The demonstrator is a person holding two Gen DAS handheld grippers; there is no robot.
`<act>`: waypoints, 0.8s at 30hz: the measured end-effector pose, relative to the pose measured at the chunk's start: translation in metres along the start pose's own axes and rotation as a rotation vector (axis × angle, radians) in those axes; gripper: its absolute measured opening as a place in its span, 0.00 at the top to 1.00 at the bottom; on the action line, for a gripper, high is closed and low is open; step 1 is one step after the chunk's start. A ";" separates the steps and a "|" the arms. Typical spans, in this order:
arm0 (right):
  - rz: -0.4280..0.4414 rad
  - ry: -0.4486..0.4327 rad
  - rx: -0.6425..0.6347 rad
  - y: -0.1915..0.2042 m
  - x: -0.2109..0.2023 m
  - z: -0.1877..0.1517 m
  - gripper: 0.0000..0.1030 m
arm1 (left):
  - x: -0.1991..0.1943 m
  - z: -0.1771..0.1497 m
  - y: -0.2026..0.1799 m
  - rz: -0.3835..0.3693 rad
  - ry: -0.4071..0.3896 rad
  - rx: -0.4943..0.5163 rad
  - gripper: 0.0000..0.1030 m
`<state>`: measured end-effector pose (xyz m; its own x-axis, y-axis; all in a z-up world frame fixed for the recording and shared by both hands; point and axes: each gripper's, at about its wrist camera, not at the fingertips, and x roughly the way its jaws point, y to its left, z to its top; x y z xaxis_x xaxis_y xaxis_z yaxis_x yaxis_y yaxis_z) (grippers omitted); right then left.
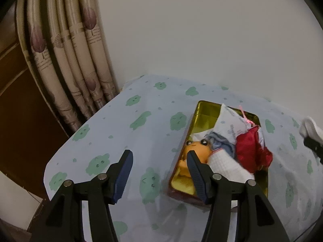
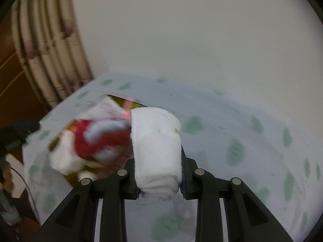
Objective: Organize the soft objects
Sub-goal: 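Lower the rolled white towel into the tin and open the right tool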
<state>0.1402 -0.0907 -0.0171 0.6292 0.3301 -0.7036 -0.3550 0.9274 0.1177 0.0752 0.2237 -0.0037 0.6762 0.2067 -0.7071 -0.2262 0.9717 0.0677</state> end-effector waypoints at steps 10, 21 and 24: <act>0.106 0.038 -0.094 0.096 0.052 0.043 0.74 | 0.005 -0.009 0.011 0.042 -0.005 -0.012 0.45; 0.024 0.133 -0.148 0.130 0.117 0.038 0.70 | 0.017 -0.013 0.026 0.095 0.000 -0.063 0.45; -0.005 0.129 -0.174 0.135 0.119 0.033 0.69 | 0.018 -0.014 0.025 0.096 -0.003 -0.054 0.45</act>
<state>0.1901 0.0799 -0.0619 0.5415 0.2897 -0.7892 -0.4731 0.8810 -0.0013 0.0718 0.2499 -0.0247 0.6515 0.2991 -0.6973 -0.3274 0.9399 0.0973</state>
